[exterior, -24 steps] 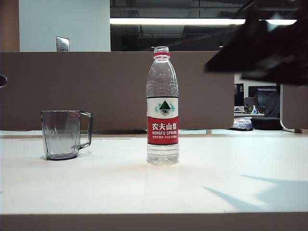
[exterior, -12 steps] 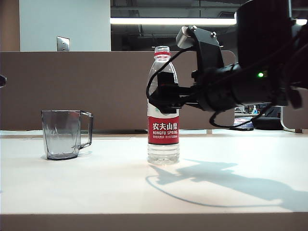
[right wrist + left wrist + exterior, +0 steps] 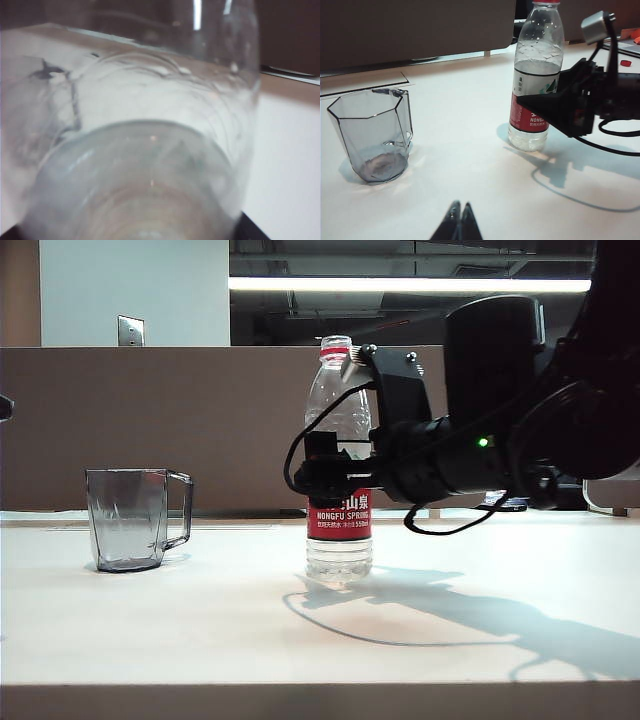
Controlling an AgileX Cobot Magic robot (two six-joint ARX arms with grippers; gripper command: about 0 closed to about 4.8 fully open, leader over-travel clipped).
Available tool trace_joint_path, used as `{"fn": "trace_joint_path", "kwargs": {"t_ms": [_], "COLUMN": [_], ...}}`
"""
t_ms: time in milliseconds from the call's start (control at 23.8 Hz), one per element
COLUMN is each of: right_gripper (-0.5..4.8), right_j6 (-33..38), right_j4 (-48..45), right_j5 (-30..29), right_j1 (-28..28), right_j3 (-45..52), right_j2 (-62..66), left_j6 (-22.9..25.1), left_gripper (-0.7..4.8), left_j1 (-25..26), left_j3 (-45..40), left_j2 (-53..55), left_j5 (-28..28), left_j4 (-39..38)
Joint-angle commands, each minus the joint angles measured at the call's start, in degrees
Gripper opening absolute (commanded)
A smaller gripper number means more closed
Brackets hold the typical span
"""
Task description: Pick up the mineral water bottle on the table and pour water into the mug until it's half full.
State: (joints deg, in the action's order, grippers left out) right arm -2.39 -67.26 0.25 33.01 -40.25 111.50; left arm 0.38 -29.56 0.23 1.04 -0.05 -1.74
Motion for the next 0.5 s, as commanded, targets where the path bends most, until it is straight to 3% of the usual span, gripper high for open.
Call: {"fn": "trace_joint_path", "kwargs": {"t_ms": [42, 294, 463, 505], "right_gripper": [4.79, 4.79, 3.45, 3.44], "right_j6": [0.3, 0.4, 0.5, 0.5], "right_j4": [-1.2, -1.1, -1.1, -1.1], "right_j5": [2.7, 3.9, 3.6, 3.6], "right_j1": [0.0, 0.0, 0.0, 0.0], "right_j3": [-2.1, -3.3, -3.3, -3.3], "right_j2": [1.3, 1.9, 1.9, 1.9], "left_j6": [0.0, 0.0, 0.0, 0.0], "left_gripper": [-0.05, -0.05, -0.05, -0.05], "left_j1": [0.0, 0.0, 0.0, 0.0], "left_j3": [0.2, 0.2, 0.2, 0.2], "left_j2": [0.0, 0.0, 0.0, 0.0], "left_j5": [0.1, 0.1, 0.1, 0.1], "left_j4": [0.5, 0.5, 0.5, 0.5]}}
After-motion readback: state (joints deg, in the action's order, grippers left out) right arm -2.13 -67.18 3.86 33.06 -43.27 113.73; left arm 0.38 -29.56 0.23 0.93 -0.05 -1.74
